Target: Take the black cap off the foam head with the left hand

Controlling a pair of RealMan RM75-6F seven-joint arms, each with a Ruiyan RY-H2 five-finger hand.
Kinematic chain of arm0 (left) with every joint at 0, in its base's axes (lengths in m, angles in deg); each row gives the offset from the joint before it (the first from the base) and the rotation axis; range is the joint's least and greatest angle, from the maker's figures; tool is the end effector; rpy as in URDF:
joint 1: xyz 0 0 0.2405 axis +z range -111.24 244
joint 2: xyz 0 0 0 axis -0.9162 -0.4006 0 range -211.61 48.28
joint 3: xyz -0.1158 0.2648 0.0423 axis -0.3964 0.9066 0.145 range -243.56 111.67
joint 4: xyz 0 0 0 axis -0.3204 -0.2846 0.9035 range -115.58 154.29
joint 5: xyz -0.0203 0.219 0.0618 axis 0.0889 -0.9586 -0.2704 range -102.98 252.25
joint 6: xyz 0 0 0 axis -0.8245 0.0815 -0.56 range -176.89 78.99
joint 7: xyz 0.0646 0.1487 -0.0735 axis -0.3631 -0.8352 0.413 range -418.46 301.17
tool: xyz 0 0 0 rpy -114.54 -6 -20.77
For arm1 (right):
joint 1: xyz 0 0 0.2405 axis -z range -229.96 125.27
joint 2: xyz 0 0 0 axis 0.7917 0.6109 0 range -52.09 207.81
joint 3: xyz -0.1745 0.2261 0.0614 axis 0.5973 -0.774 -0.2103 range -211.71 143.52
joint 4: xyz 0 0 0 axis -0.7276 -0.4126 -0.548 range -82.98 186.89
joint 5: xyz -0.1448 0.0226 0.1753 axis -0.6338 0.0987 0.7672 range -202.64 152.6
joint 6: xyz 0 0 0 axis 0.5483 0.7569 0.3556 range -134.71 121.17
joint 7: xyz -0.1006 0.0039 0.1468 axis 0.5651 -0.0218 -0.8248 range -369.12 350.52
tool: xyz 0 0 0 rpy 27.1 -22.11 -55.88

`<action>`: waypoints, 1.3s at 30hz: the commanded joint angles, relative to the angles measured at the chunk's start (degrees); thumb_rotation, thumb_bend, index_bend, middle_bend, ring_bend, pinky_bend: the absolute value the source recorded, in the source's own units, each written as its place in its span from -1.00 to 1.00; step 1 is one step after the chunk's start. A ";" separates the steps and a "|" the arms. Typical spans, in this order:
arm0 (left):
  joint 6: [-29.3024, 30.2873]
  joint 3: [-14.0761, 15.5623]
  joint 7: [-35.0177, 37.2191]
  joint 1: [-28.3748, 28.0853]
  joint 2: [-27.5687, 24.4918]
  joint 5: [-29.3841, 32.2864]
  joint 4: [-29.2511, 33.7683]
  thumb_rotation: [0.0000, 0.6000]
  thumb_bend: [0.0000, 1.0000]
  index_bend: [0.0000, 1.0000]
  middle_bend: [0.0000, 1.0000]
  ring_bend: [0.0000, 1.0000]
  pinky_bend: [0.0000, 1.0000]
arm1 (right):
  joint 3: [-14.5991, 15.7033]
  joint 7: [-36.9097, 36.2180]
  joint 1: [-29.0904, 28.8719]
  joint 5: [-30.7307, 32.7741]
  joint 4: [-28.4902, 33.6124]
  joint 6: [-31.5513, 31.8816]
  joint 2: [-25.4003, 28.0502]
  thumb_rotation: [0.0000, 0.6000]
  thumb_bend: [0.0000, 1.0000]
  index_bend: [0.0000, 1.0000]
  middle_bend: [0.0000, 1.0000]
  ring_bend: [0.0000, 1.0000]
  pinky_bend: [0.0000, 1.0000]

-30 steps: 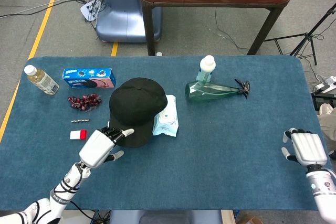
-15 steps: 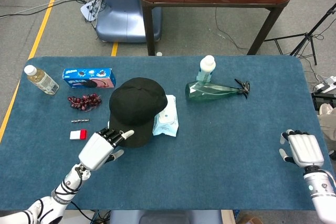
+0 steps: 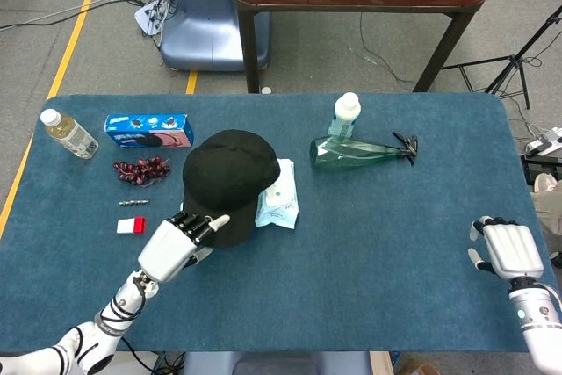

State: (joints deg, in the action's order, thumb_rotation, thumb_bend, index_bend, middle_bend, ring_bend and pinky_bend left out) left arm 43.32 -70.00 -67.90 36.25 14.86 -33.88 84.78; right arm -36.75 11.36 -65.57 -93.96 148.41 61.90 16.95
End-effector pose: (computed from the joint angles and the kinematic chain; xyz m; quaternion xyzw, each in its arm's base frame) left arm -0.1727 0.3131 -0.0084 -0.6993 -0.0884 -0.5823 0.4051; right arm -0.3698 -0.2599 0.1413 0.6579 -0.3910 0.2003 0.6117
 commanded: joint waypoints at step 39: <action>13.89 -0.27 12.99 -3.66 9.86 1.13 -21.70 1.00 -0.51 0.01 0.15 0.15 0.27 | 0.24 0.08 -0.28 0.35 -0.07 -0.29 0.00 1.00 -0.34 -0.03 -0.23 -0.32 -0.20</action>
State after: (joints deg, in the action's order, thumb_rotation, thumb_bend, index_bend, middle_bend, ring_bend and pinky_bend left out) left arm 57.19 -70.28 -54.93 32.61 24.70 -32.76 63.09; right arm -36.50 11.44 -65.85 -93.61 148.33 61.61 16.95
